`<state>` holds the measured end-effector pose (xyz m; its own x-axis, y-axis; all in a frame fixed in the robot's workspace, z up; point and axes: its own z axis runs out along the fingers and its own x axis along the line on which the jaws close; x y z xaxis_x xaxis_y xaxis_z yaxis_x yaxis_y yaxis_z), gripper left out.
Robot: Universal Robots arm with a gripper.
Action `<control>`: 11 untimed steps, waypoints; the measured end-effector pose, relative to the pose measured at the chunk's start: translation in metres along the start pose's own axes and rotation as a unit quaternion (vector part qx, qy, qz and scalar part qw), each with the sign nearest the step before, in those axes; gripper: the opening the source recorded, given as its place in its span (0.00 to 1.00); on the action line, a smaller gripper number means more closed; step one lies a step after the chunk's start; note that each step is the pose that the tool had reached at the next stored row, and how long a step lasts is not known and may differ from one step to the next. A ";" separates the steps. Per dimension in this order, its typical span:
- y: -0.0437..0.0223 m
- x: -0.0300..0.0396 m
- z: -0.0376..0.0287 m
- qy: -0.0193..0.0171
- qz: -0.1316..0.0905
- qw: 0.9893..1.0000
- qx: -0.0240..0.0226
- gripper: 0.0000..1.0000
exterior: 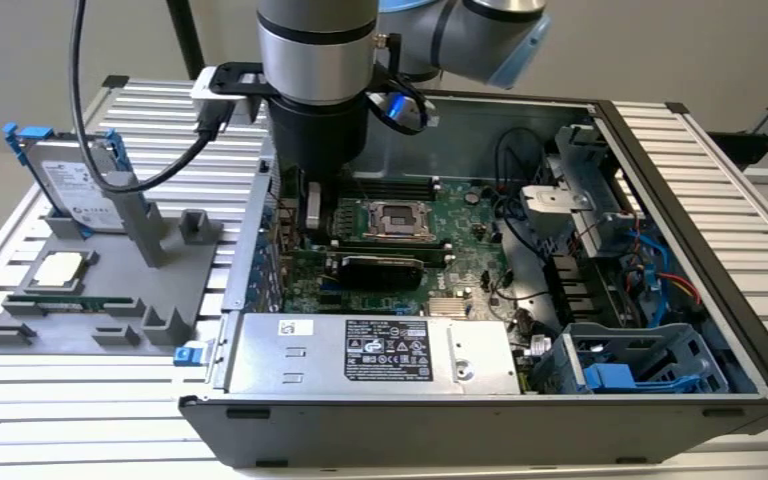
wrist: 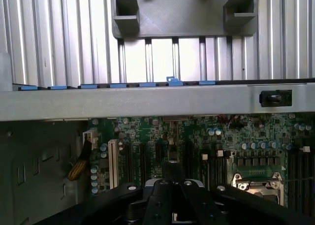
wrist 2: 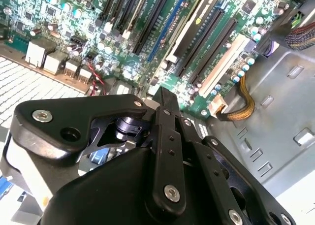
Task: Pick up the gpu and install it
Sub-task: 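Insert the gpu into the slot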
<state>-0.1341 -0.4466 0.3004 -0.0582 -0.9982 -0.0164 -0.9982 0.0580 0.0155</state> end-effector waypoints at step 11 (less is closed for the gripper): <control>0.0098 0.0006 0.0001 0.000 0.000 1.000 0.000 0.00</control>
<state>-0.1440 -0.4466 0.3004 -0.0582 -0.9982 -0.0164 -0.9982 0.0580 0.0154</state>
